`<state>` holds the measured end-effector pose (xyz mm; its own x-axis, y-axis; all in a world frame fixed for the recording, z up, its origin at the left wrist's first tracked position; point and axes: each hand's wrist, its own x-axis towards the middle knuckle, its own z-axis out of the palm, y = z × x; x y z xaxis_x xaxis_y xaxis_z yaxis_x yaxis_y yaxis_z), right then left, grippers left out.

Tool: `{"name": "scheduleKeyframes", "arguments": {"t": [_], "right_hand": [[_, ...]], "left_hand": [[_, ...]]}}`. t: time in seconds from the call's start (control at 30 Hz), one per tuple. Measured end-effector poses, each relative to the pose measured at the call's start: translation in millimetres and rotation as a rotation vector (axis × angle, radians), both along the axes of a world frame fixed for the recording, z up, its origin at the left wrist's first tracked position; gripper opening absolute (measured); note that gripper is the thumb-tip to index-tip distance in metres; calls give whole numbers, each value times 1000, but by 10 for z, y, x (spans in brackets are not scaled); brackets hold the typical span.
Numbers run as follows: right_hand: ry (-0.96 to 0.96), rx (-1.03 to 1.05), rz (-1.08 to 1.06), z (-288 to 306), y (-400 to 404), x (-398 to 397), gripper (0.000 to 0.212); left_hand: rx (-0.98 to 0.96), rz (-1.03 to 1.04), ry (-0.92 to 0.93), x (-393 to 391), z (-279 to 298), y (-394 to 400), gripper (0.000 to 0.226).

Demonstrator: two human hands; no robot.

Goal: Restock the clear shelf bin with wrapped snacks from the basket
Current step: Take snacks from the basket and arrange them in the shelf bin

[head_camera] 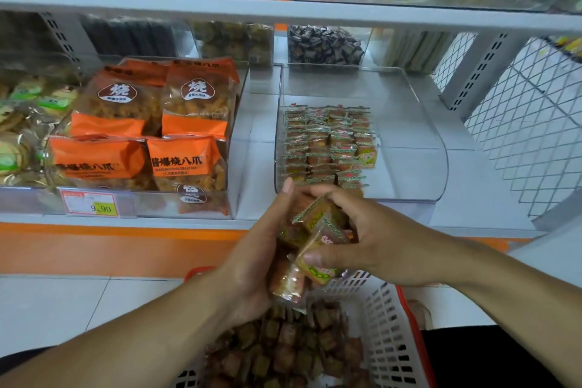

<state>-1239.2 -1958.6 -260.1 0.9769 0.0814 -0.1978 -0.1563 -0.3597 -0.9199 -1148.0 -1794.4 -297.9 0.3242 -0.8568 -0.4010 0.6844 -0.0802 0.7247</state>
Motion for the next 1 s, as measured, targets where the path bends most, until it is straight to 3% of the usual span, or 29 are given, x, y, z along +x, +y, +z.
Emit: {"name": "scheduleKeyframes", "arguments": {"t": [0.3,0.4,0.5,0.7,0.87,1.0], "right_hand": [[-97,-9,-183,-76,64,-47,83],[-100,70,-220,-37,47,-61,69],[-84,223,-288,-4,16,-75,54],[-40,438,-420,-1,-47,-82,57],[-214,780,-595,8,-33,-14,64],[-211,701,-675,-138,164,7,58]], "left_hand": [[19,161,-54,11,-39,-68,53],[78,239,-163,-5,-21,-84,54],[109,319,-158,-13,-27,-86,56],[121,342,-176,-6,-58,-80,50],[119,377,-120,-47,-26,-79,47],[77,395,-132,-101,5,-122,46]]}}
